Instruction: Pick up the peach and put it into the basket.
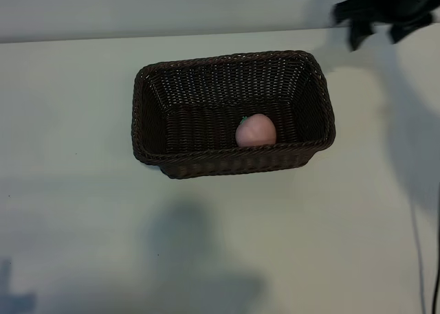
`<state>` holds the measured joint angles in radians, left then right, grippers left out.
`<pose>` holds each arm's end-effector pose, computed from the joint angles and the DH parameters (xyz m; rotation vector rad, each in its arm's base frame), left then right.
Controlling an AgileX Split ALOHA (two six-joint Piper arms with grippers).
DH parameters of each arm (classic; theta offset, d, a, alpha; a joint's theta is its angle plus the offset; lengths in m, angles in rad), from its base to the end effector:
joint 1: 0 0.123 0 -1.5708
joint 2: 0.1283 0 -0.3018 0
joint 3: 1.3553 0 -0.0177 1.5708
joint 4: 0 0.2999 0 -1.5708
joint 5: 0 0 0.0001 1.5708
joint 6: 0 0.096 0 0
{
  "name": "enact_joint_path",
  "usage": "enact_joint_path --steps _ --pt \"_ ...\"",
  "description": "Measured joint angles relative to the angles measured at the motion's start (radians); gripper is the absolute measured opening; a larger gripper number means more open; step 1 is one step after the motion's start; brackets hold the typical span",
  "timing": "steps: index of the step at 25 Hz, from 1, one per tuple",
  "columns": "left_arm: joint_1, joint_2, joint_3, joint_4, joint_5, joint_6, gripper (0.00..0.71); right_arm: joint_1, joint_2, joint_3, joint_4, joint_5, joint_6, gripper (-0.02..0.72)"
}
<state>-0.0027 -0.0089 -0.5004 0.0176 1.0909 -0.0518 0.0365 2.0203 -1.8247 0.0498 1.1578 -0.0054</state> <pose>0.0230 0.0014 0.2964 -0.0519 2.0644 -0.0125 0.4931 0.0224 0.2695 -0.0410 2.8366 0.0758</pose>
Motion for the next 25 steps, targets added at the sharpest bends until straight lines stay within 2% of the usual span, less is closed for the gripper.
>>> enact_joint_path --steps 6,11,19,25 --pt "0.0 0.0 0.0 0.0 0.0 -0.001 0.531 -0.156 0.0 0.0 -0.001 0.026 -0.022 0.6" --pt "0.0 0.0 0.0 0.0 0.0 -0.001 0.531 -0.235 0.0 0.0 0.012 0.05 -0.03 0.599" --pt "0.0 0.0 0.0 0.0 0.0 -0.001 0.531 -0.31 -0.065 0.0 0.052 0.059 -0.035 0.599" --pt "0.0 0.0 0.0 0.0 0.0 -0.001 0.531 -0.319 -0.238 0.0 0.104 0.061 -0.071 0.599"
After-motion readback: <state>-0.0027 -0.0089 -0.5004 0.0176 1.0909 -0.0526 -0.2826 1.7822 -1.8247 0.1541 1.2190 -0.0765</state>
